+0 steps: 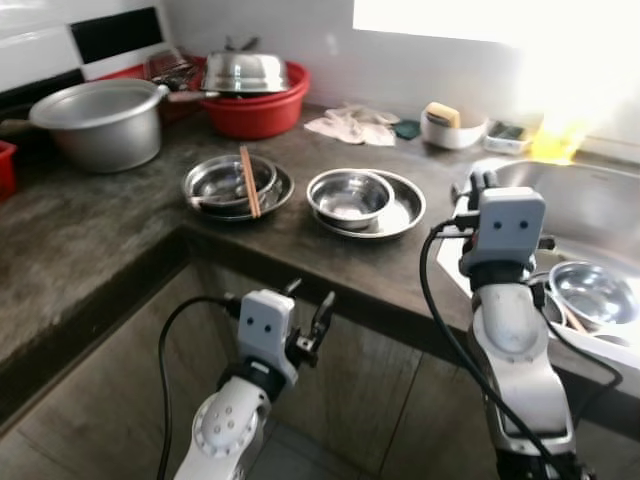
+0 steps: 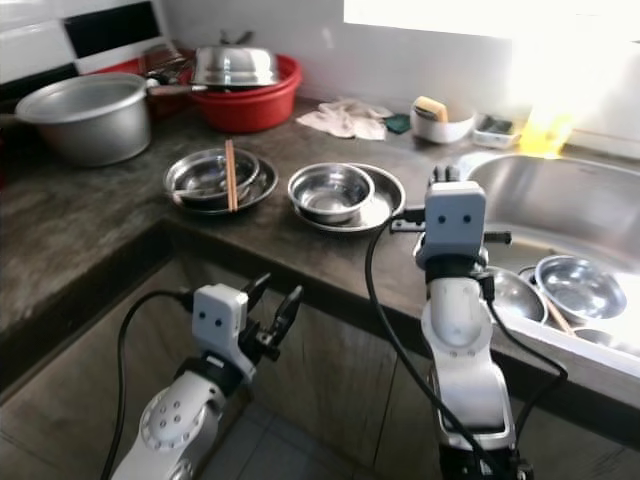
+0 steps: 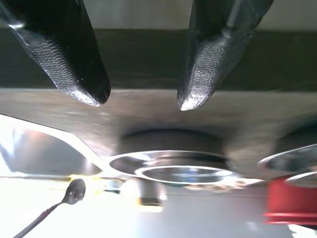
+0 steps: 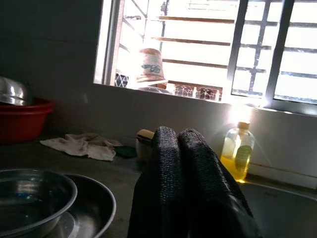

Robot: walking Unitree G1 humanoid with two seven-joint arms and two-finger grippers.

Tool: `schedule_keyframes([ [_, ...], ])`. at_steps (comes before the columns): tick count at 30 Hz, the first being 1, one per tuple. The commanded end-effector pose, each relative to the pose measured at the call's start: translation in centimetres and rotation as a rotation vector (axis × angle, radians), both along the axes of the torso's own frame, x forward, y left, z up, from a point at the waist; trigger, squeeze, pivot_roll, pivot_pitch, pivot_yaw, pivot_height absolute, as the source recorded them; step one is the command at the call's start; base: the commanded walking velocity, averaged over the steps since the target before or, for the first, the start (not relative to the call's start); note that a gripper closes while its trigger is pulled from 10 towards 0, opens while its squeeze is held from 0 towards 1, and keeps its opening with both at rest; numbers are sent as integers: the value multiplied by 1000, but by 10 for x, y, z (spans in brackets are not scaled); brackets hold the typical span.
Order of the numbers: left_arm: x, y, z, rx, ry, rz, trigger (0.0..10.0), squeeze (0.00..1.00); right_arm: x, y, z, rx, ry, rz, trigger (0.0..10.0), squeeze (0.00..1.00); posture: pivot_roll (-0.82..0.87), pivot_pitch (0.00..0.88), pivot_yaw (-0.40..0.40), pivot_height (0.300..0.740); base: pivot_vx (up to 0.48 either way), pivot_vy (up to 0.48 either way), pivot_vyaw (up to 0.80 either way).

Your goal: Kitchen organization

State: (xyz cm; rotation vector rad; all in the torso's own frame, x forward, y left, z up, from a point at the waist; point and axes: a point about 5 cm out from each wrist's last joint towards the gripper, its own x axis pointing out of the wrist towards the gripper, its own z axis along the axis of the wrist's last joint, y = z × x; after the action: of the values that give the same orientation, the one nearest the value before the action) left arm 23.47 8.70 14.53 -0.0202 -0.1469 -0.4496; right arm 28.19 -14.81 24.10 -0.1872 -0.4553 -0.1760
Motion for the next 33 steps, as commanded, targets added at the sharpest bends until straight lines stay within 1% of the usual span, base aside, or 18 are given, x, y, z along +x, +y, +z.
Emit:
schedule_keyframes([
  [1,1,-4,4,33,-28,-13,10000,0,-4,-7,3,2,-7,-41,0,0,43,21,12,740,0,0,-781],
  [3,1,-3,4,42,-35,-10,10000,0,-4,-6,3,3,-6,-41,0,0,43,21,12,740,0,0,-781],
  [6,2,-4,4,59,-39,-29,10000,0,-5,-5,3,-2,-4,-41,0,0,40,21,17,740,303,-369,-781],
  [11,3,-5,4,53,-35,-36,10000,0,-6,-5,4,-4,-1,-43,0,0,36,23,22,740,306,-365,-781],
  [13,5,-6,2,30,-7,-25,10000,0,-6,-5,4,-10,3,-45,0,0,33,33,26,740,0,0,-781],
  [17,6,-5,0,47,2,-10,10000,0,-6,-4,3,-13,12,-39,0,0,38,37,21,740,0,0,-781],
  [21,6,-3,1,48,-11,-1,10000,0,-4,-1,0,-16,29,-18,0,0,40,41,21,740,0,0,-714],
  [22,5,-3,2,55,-20,2,10000,0,-4,2,-2,-17,43,2,8196,0,39,41,22,740,0,0,0],
  [24,5,-2,2,58,-24,6,10000,0,-3,4,-3,-16,49,9,8196,0,39,41,22,740,0,0,0],
  [25,4,-3,3,67,-33,-7,10000,0,-2,7,-5,-18,68,32,10000,0,42,42,20,740,322,-352,0],
  [33,4,-4,0,75,-22,-7,10000,0,2,7,-9,1,108,61,10000,0,43,43,17,740,306,-367,0],
])
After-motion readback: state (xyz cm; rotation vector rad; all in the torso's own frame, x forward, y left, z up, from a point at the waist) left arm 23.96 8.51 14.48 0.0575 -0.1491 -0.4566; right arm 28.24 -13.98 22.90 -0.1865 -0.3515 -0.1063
